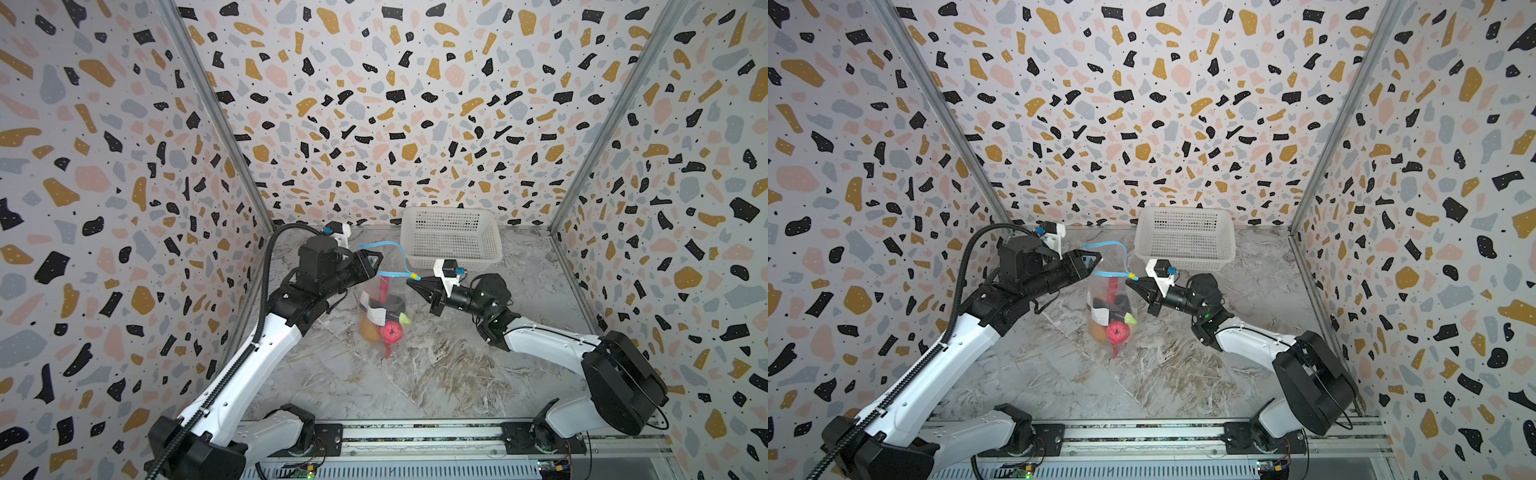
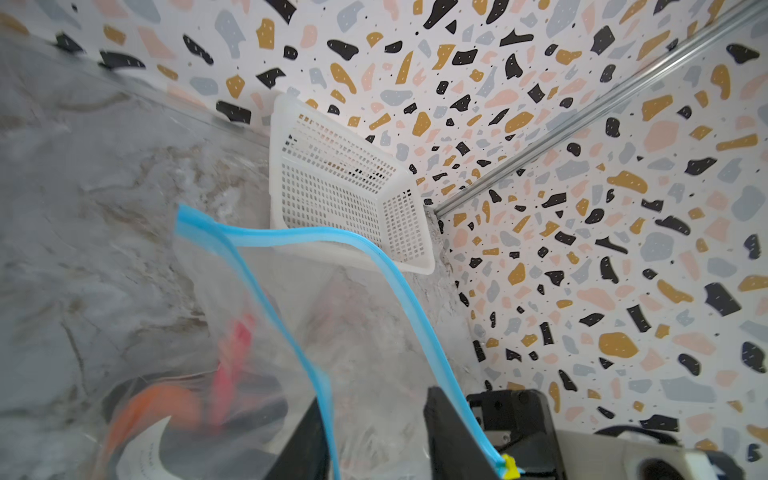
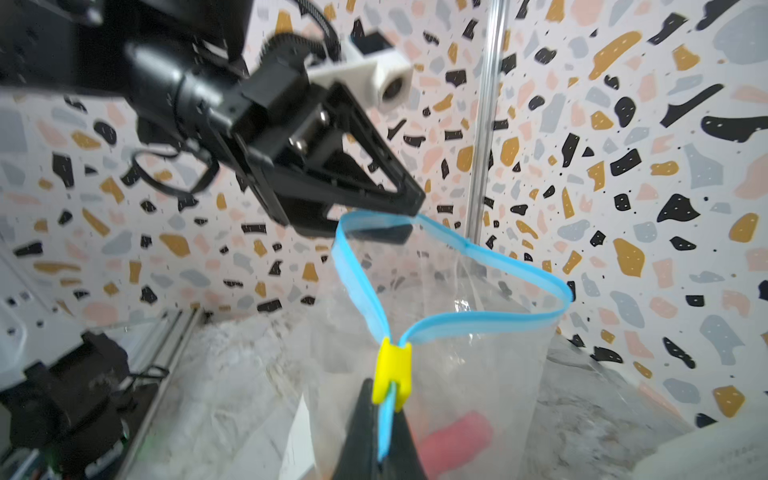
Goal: Place the food in the zip-top bag and seal the zipper
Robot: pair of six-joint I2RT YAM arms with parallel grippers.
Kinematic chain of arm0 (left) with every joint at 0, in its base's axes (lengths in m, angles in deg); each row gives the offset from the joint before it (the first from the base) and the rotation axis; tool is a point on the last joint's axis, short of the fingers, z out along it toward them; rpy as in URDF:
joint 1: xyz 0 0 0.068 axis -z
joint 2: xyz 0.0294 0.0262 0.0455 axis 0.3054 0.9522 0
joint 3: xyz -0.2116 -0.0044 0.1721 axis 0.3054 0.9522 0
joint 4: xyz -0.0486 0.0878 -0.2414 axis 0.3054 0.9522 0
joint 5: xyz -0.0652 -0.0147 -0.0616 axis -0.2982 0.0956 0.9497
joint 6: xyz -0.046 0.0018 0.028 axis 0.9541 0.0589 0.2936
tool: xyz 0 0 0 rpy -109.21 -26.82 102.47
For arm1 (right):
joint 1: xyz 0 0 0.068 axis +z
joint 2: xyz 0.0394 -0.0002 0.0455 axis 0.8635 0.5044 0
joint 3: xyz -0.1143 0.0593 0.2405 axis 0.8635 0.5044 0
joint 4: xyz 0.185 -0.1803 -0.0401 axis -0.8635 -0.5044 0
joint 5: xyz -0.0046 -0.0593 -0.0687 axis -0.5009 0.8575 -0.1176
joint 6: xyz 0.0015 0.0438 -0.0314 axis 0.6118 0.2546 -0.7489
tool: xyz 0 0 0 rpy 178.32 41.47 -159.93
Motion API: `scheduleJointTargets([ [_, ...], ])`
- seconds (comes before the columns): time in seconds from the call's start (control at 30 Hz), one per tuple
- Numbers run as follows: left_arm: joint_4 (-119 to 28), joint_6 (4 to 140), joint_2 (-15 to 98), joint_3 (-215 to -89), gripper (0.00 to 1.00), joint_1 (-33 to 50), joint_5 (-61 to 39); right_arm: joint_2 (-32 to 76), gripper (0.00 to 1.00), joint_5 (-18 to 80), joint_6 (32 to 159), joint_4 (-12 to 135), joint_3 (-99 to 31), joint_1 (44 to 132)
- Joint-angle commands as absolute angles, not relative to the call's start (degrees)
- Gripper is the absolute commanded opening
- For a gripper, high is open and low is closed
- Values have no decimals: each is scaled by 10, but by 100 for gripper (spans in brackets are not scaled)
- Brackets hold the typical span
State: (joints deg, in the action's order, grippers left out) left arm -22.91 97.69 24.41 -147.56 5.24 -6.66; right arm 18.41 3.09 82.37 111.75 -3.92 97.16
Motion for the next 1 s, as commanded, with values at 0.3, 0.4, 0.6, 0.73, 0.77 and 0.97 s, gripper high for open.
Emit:
scheduleJointTargets([
  [0.3,-177,866,221,-1571,53,44,-133,201,0,-132,570,695,-300,945],
  [0.4,-181,836,220,-1582,53,44,-118,212,0,-156,552,656,-334,939],
  [0.6,-237,721,231,-1585,56,44,14,226,0,-242,457,534,-383,912],
  [0.73,-287,680,289,-1622,55,51,124,245,0,-288,404,469,-414,887],
  [0.77,-316,685,306,-1626,55,55,146,251,0,-298,392,450,-422,881],
  [0.97,-310,622,400,-1689,54,106,219,280,0,-340,327,363,-464,853],
])
